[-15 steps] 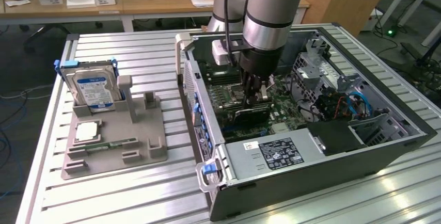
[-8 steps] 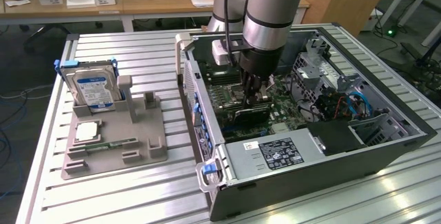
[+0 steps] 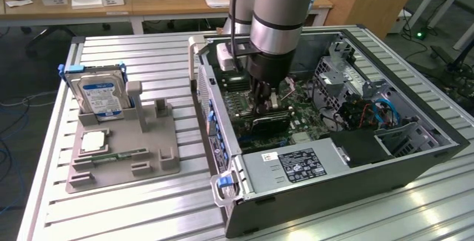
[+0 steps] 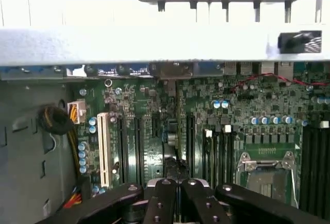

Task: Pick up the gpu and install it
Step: 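Press down on the gpu until it lock into place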

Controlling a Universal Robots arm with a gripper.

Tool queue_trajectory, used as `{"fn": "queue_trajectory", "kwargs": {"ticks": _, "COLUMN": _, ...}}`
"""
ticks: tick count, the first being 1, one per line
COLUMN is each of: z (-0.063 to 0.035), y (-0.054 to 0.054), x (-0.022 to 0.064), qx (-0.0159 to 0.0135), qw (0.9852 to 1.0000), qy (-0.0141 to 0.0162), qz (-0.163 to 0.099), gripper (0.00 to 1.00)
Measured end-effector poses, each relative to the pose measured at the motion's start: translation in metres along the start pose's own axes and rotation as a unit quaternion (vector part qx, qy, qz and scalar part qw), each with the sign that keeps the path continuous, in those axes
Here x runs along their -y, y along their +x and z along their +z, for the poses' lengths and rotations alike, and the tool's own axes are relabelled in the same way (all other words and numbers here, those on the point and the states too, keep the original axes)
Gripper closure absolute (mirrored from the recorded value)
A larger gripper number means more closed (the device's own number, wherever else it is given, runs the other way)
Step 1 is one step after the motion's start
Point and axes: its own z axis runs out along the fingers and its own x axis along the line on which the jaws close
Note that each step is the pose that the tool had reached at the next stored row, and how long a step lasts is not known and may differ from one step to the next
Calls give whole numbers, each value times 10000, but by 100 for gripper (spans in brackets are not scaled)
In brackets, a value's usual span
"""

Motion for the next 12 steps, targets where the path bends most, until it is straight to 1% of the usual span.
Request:
{"fn": "queue_trajectory", "kwargs": {"ticks": 3, "z": -108, "y": -2, "x": 2, "qx": 0, "qw": 10000, "qy": -1, "qz": 0, "gripper": 90}}
{"fn": "queue_trajectory", "kwargs": {"ticks": 4, "z": -128, "y": -2, "x": 3, "qx": 0, "qw": 10000, "qy": -2, "qz": 0, "gripper": 90}}
{"fn": "queue_trajectory", "kwargs": {"ticks": 7, "z": -155, "y": -3, "x": 1, "qx": 0, "qw": 10000, "qy": -21, "qz": 2, "gripper": 90}}
{"fn": "queue_trajectory", "kwargs": {"ticks": 12, "z": -160, "y": 2, "x": -108, "qx": 0, "qw": 10000, "qy": -21, "qz": 1, "gripper": 90}}
